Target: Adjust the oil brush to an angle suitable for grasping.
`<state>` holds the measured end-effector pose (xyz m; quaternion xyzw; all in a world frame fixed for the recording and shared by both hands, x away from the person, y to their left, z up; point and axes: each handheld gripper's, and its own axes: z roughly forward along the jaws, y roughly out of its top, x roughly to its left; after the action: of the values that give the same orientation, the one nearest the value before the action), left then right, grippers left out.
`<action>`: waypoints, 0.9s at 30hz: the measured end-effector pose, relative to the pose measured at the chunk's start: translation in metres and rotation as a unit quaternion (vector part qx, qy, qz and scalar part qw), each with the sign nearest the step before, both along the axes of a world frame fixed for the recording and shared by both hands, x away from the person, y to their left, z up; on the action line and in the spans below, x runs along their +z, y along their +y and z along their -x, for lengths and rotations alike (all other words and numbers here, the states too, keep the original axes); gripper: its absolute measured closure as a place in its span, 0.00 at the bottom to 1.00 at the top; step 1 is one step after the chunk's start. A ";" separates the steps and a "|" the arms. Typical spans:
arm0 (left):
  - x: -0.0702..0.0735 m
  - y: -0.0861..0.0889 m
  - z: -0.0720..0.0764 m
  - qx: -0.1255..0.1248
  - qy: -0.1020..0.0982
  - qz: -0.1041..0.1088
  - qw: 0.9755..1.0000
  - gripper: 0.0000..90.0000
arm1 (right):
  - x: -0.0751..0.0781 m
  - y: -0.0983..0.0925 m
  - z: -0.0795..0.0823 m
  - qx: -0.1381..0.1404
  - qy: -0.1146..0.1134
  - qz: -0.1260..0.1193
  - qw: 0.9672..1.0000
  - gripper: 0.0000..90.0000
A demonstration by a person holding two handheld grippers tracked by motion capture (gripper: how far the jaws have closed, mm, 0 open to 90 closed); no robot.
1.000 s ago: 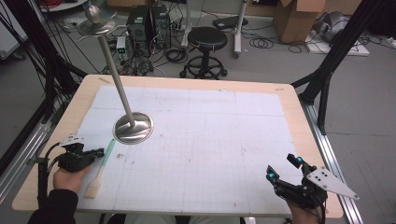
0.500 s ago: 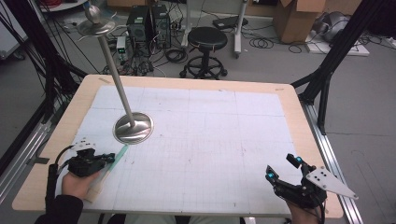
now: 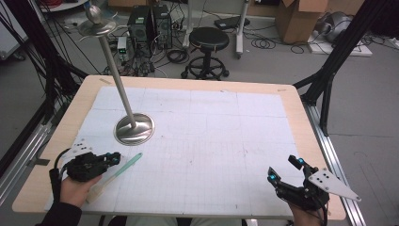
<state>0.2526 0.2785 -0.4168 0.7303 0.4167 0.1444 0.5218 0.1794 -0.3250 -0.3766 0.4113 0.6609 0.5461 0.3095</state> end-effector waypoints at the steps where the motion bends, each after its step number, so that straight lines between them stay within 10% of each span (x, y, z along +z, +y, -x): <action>1: 0.003 0.001 0.004 -0.001 -0.013 0.005 1.000 0.76 | 0.000 0.000 0.000 0.000 0.000 0.001 1.000 0.20; 10: 0.019 0.004 0.034 0.028 -0.098 0.042 0.994 0.26 | -0.001 0.004 -0.001 -0.002 0.005 0.008 1.000 0.20; 20: 0.025 0.012 0.048 0.043 -0.139 0.056 0.988 0.25 | -0.004 0.008 -0.007 -0.001 0.029 0.018 0.999 0.20; 27: 0.024 0.013 0.051 0.044 -0.133 0.048 0.989 0.26 | -0.005 0.012 -0.010 0.010 0.029 0.024 0.999 0.20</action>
<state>0.2013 0.2913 -0.3930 0.6596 0.3814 0.2428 0.6004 0.1894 -0.3129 -0.3812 0.4124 0.6867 0.5210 0.2948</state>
